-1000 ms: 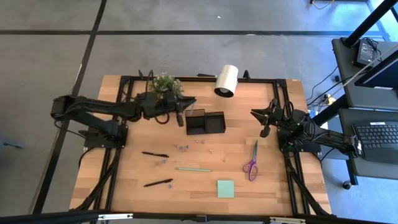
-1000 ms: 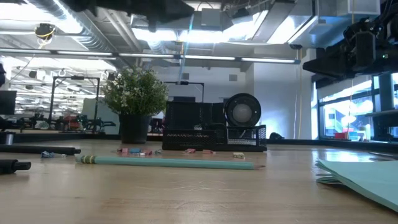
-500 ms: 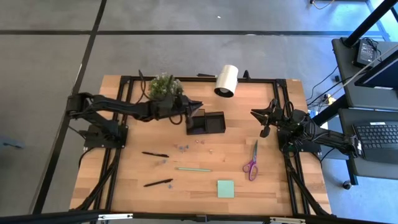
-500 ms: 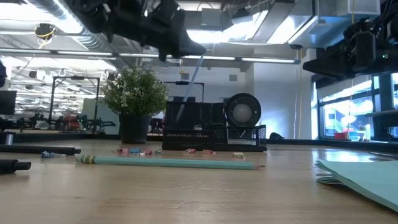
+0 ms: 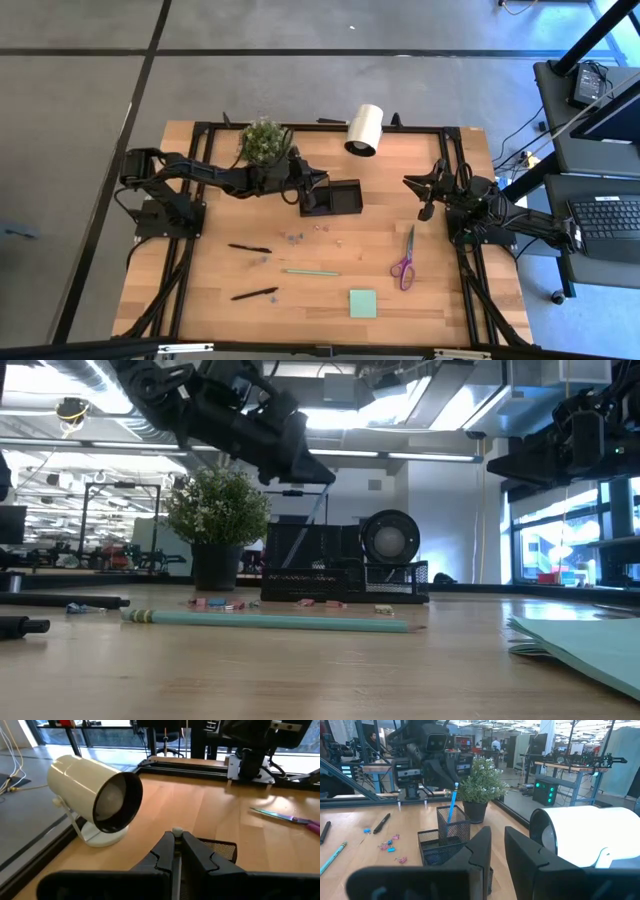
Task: Pick and place office supplies into organizer
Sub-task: Put the blue pencil into the black desk organizer, then put the green pencil into the black desk organizer
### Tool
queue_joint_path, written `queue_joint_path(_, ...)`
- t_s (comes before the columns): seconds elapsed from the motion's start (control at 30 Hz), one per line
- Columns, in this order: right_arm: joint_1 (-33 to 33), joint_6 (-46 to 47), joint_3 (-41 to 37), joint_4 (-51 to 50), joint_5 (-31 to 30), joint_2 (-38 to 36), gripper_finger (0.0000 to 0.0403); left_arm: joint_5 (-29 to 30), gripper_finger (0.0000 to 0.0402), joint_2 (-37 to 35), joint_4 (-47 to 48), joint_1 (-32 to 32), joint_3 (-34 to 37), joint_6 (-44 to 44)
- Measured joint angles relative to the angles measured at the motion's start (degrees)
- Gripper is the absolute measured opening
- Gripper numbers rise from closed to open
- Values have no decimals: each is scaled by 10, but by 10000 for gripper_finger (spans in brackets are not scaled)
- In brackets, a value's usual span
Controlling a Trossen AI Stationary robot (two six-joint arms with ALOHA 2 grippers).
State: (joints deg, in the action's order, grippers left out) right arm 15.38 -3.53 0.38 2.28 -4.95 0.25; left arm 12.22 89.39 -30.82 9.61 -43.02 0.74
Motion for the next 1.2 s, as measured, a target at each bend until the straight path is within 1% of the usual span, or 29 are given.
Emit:
queue_joint_path(0.33, 0, 0, 0, 0, 0, 0, 60, 7, 18, -1, 31, 0, 0, 0)
queue_joint_path(0.67, 0, 0, 0, 0, 0, 0, 60, 7, 53, -1, 34, 0, 0, 0)
queue_joint_path(0.93, 0, -1, 0, 0, 0, 0, 60, 7, 52, -2, 25, 0, 0, 0)
queue_joint_path(1.07, 0, 0, 0, 0, 0, 0, 60, 5, 55, -17, -2, -2, 0, -9)
queue_joint_path(1.2, 0, 0, 0, 0, 0, 0, 60, -11, 66, -48, -17, -20, 0, -32)
